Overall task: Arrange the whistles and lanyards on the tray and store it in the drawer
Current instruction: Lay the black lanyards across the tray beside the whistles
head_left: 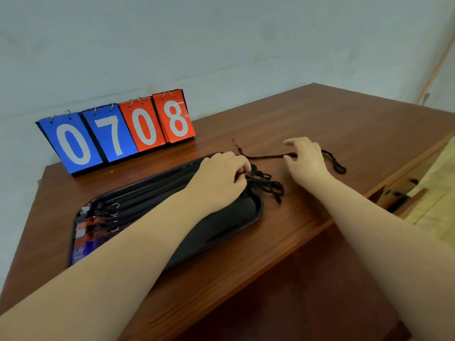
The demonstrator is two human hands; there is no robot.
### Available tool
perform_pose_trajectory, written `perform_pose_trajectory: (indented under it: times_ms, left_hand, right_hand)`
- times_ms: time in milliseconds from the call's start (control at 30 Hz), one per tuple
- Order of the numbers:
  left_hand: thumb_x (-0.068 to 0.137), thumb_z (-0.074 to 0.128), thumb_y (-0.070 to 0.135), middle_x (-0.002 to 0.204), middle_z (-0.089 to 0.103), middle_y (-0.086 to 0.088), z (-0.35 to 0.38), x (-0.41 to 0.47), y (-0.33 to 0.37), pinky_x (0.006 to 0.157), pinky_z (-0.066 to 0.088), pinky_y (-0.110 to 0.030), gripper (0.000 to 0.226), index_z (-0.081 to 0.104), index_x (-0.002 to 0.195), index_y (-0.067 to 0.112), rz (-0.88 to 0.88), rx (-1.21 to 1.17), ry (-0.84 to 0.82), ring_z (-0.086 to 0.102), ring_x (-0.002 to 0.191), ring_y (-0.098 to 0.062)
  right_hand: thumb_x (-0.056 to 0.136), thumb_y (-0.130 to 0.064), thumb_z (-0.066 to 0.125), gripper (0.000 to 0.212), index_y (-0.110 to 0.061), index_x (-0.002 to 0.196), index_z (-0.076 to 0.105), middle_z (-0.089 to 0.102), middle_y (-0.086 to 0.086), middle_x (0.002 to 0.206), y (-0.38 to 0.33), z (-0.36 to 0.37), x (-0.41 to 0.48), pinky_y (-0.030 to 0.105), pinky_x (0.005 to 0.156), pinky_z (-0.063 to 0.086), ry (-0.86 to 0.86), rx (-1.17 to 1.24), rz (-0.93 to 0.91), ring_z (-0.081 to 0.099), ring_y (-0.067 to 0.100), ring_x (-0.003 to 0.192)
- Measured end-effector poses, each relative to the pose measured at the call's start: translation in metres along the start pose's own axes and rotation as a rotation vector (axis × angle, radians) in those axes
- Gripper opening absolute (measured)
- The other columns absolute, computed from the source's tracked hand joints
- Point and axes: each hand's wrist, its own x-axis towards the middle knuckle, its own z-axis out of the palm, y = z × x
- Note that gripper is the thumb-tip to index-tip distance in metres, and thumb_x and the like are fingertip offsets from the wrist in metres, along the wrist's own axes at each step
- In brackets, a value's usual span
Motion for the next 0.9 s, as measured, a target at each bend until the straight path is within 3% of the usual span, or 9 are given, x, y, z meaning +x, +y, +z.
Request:
perform_pose_trajectory:
  times_ms: [100, 267, 433, 533, 600, 700, 833, 900]
  left_hand:
    - [0.096, 0.052, 0.025, 0.108, 0.059, 0.006, 0.010, 0.026, 0.006, 0.096, 0.046, -0.045, 0.023, 0.061, 0.116, 0.029, -0.019, 0.041, -0.057, 0.055, 0.102, -0.017]
    - [0.095, 0.051, 0.024, 0.109, 0.059, 0.003, 0.021, 0.049, 0.013, 0.095, 0.046, -0.048, 0.028, 0.058, 0.121, 0.028, -0.056, 0.049, -0.050, 0.055, 0.103, -0.021]
    - [0.094, 0.052, 0.024, 0.112, 0.059, 0.002, 0.025, 0.043, 0.023, 0.094, 0.046, -0.046, 0.031, 0.056, 0.125, 0.027, -0.069, 0.045, -0.063, 0.054, 0.105, -0.022]
    - [0.094, 0.052, 0.023, 0.115, 0.060, 0.002, 0.016, 0.034, 0.022, 0.096, 0.046, -0.047, 0.032, 0.055, 0.126, 0.026, -0.071, 0.037, -0.035, 0.054, 0.108, -0.023]
    - [0.095, 0.053, 0.023, 0.119, 0.060, 0.002, 0.005, 0.028, 0.022, 0.097, 0.046, -0.048, 0.036, 0.052, 0.130, 0.026, -0.085, 0.031, -0.002, 0.054, 0.111, -0.023]
    - [0.096, 0.054, 0.020, 0.129, 0.059, 0.001, -0.015, 0.020, 0.025, 0.102, 0.044, -0.049, 0.043, 0.046, 0.138, 0.026, -0.109, -0.012, 0.056, 0.052, 0.119, -0.024]
    - [0.097, 0.056, 0.023, 0.141, 0.051, 0.001, -0.046, 0.007, 0.031, 0.108, 0.040, -0.047, 0.055, 0.033, 0.147, 0.027, -0.109, -0.145, 0.166, 0.047, 0.128, -0.023]
    - [0.097, 0.056, 0.023, 0.145, 0.049, 0.001, -0.064, -0.001, 0.034, 0.105, 0.041, -0.036, 0.059, 0.028, 0.149, 0.028, -0.099, -0.242, 0.213, 0.047, 0.129, -0.020]
  right_hand:
    - [0.097, -0.034, 0.059, 0.048, -0.022, 0.142, 0.047, 0.046, 0.003, 0.143, 0.010, 0.011, 0.012, 0.042, 0.107, 0.037, -0.085, -0.008, 0.109, 0.039, 0.030, 0.132]
    - [0.099, -0.035, 0.054, 0.027, -0.018, 0.119, 0.064, 0.061, 0.005, 0.118, 0.009, 0.019, 0.010, 0.038, 0.094, 0.045, -0.014, -0.157, 0.075, 0.049, 0.027, 0.116]
    - [0.100, -0.035, 0.052, 0.028, -0.015, 0.113, 0.067, 0.066, 0.007, 0.109, 0.003, 0.014, 0.003, 0.039, 0.087, 0.051, -0.042, -0.208, 0.182, 0.054, 0.027, 0.110]
    - [0.102, -0.031, 0.049, 0.024, -0.013, 0.108, 0.064, 0.063, 0.005, 0.101, -0.005, 0.005, -0.008, 0.042, 0.088, 0.049, 0.031, -0.080, 0.203, 0.051, 0.027, 0.109]
    - [0.102, -0.028, 0.048, 0.016, -0.014, 0.101, 0.057, 0.055, 0.001, 0.086, -0.015, -0.005, -0.019, 0.040, 0.080, 0.048, 0.143, 0.036, 0.137, 0.050, 0.025, 0.101]
    - [0.102, -0.025, 0.048, 0.010, -0.018, 0.096, 0.052, 0.052, 0.003, 0.085, -0.046, -0.028, -0.033, 0.037, 0.067, 0.042, 0.291, 0.106, -0.020, 0.050, 0.025, 0.089]
    - [0.100, -0.019, 0.052, 0.014, -0.008, 0.103, 0.059, 0.057, 0.006, 0.085, -0.099, -0.065, -0.047, 0.039, 0.071, 0.042, 0.430, 0.098, -0.304, 0.051, 0.028, 0.088]
    - [0.099, -0.019, 0.053, 0.015, -0.006, 0.105, 0.060, 0.061, 0.010, 0.087, -0.125, -0.079, -0.055, 0.041, 0.073, 0.043, 0.450, 0.074, -0.443, 0.052, 0.030, 0.089]
